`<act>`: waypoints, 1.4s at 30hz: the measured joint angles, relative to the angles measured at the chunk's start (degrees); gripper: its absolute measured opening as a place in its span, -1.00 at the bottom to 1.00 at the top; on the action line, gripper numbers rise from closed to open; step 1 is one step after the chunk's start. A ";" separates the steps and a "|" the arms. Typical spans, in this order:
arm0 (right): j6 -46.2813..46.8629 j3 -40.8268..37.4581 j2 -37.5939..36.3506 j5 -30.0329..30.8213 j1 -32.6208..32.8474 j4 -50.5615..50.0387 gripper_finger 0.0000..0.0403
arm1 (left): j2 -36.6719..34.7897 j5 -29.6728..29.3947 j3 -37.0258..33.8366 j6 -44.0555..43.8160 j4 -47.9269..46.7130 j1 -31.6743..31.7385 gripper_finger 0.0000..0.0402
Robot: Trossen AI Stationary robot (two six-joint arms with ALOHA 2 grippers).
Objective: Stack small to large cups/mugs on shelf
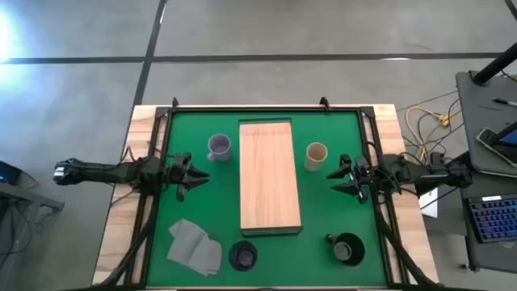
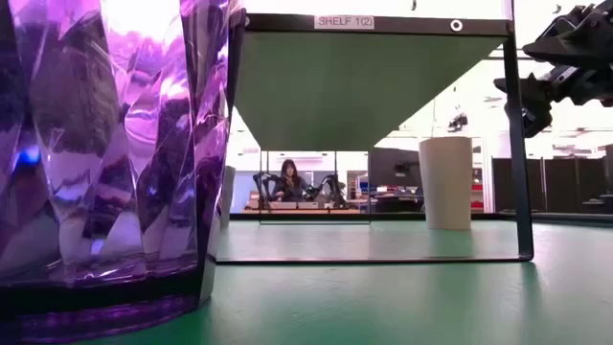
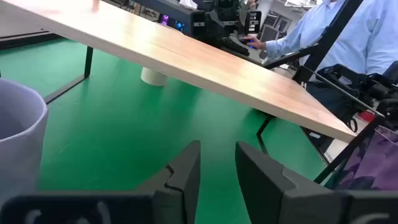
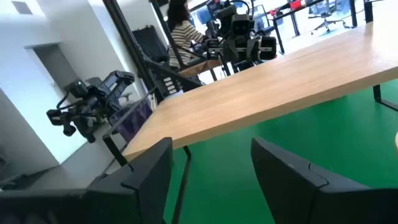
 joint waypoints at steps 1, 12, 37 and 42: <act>0.00 0.00 -0.01 0.00 0.01 0.00 0.05 | -0.02 0.02 0.01 0.00 0.00 -0.02 -0.57; 0.00 0.00 -0.02 0.00 0.00 0.00 0.05 | 0.00 0.04 0.01 0.00 0.01 0.00 -0.57; 0.00 0.00 -0.02 0.00 0.00 -0.02 0.05 | 0.00 0.19 0.01 0.00 0.01 -0.01 -0.57; 0.00 0.00 0.00 0.44 0.01 2.14 0.05 | 0.00 -0.07 0.00 0.00 -0.01 -0.02 -0.57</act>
